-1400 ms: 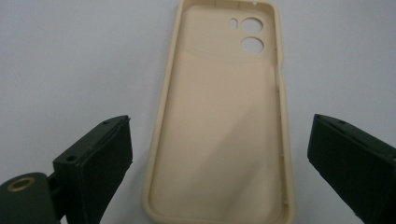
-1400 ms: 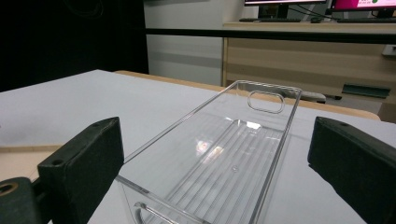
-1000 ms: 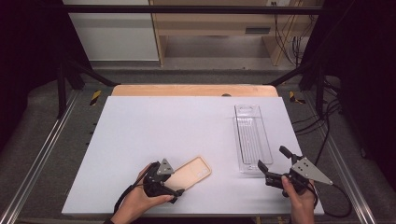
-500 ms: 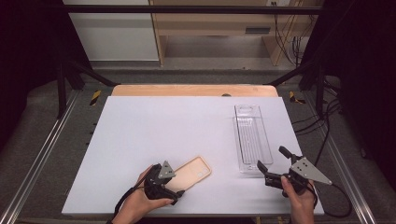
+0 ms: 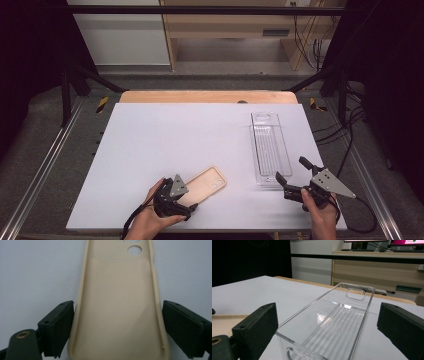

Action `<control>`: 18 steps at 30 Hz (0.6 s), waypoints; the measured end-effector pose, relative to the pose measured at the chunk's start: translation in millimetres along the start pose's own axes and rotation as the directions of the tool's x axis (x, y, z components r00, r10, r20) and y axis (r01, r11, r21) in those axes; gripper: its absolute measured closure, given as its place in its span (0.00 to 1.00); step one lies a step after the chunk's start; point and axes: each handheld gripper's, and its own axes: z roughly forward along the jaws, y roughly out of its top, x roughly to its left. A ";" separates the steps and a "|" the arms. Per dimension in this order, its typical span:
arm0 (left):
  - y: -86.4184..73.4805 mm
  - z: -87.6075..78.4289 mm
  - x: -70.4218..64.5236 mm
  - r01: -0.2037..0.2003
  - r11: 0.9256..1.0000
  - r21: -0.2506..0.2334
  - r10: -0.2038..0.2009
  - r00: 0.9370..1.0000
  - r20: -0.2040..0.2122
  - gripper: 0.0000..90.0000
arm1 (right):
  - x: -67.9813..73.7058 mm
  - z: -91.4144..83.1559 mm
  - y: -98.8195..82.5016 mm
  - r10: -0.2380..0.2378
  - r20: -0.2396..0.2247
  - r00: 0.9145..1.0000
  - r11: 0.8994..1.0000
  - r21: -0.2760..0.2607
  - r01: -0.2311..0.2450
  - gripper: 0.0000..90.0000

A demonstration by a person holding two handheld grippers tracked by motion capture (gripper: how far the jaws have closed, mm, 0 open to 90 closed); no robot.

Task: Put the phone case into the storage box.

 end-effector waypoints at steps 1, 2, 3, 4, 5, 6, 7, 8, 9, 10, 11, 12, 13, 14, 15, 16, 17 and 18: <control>0.2 -0.2 0.0 -0.003 1.000 -0.005 0.003 1.000 -0.006 0.14 | 0.3 -0.1 0.1 0.001 0.001 1.000 1.000 0.003 -0.001 0.04; 0.7 -0.7 0.3 -0.002 1.000 -0.013 0.002 1.000 -0.008 0.14 | 0.4 0.1 0.1 0.001 0.000 1.000 1.000 0.002 -0.001 0.04; 1.5 -1.7 0.8 -0.004 1.000 -0.023 0.004 1.000 -0.014 0.14 | 0.5 0.1 0.1 0.000 0.000 1.000 1.000 0.003 0.000 0.04; 2.8 -2.9 1.2 -0.002 0.999 -0.037 0.001 1.000 -0.022 0.14 | 0.4 0.1 0.1 0.000 0.001 1.000 1.000 0.002 0.000 0.04; 4.2 -4.2 1.7 -0.003 0.999 -0.048 0.002 1.000 -0.024 0.14 | 0.1 -0.2 0.3 -0.001 0.003 1.000 1.000 0.003 0.001 0.04; 6.1 -5.5 2.2 -0.010 0.998 -0.058 0.008 0.999 -0.036 0.14 | -0.5 -0.3 0.3 -0.001 0.004 1.000 1.000 0.000 0.001 0.04; 8.1 -6.9 2.7 -0.019 0.997 -0.068 0.015 0.999 -0.049 0.14 | -1.0 -0.2 0.2 0.001 0.006 1.000 1.000 -0.004 -0.001 0.04; 10.5 -8.4 3.4 -0.027 0.996 -0.083 0.022 0.998 -0.063 0.14 | -1.4 -0.7 0.3 0.002 0.009 1.000 1.000 -0.005 -0.002 0.04; 13.2 -10.1 4.3 -0.033 0.994 -0.103 0.025 0.997 -0.077 0.14 | -1.5 -1.4 0.9 0.000 0.009 1.000 1.000 -0.008 0.000 0.04; 16.2 -11.6 5.4 -0.042 0.992 -0.122 0.031 0.995 -0.091 0.14 | -0.7 -2.0 2.2 -0.002 0.012 1.000 1.000 -0.009 0.002 0.04; 19.4 -13.0 6.7 -0.052 0.989 -0.137 0.037 0.993 -0.109 0.14 | 0.0 -2.3 3.8 -0.008 0.014 1.000 1.000 -0.010 0.008 0.04; 22.5 -13.9 8.2 -0.052 0.986 -0.156 0.033 0.992 -0.119 0.14 | 1.0 -2.4 6.0 -0.011 0.016 1.000 1.000 -0.015 0.012 0.04; 25.7 -14.3 9.5 -0.050 0.983 -0.179 0.027 0.992 -0.126 0.14 | 2.6 -2.1 9.2 -0.009 0.016 1.000 1.000 -0.021 0.010 0.04; 29.0 -14.7 10.2 -0.051 0.978 -0.204 0.024 0.991 -0.135 0.14 | 4.0 -1.3 13.1 -0.015 0.020 1.000 1.000 -0.023 0.015 0.04; 32.4 -15.3 10.6 -0.056 0.973 -0.224 0.024 0.989 -0.144 0.14 | 6.0 -0.8 17.4 -0.016 0.027 1.000 1.000 -0.021 0.017 0.04; 35.7 -15.9 10.9 -0.061 0.970 -0.237 0.027 0.989 -0.148 0.14 | 8.4 -0.1 22.2 -0.014 0.029 0.999 1.000 -0.018 0.015 0.04; 38.6 -16.4 10.4 -0.068 0.965 -0.254 0.028 0.987 -0.157 0.14 | 10.8 1.8 26.9 -0.014 0.030 0.999 1.000 -0.006 0.014 0.04; 40.8 -16.8 9.8 -0.082 0.961 -0.265 0.037 0.985 -0.169 0.14 | 13.7 4.3 31.8 -0.017 0.041 0.999 1.000 0.015 0.017 0.04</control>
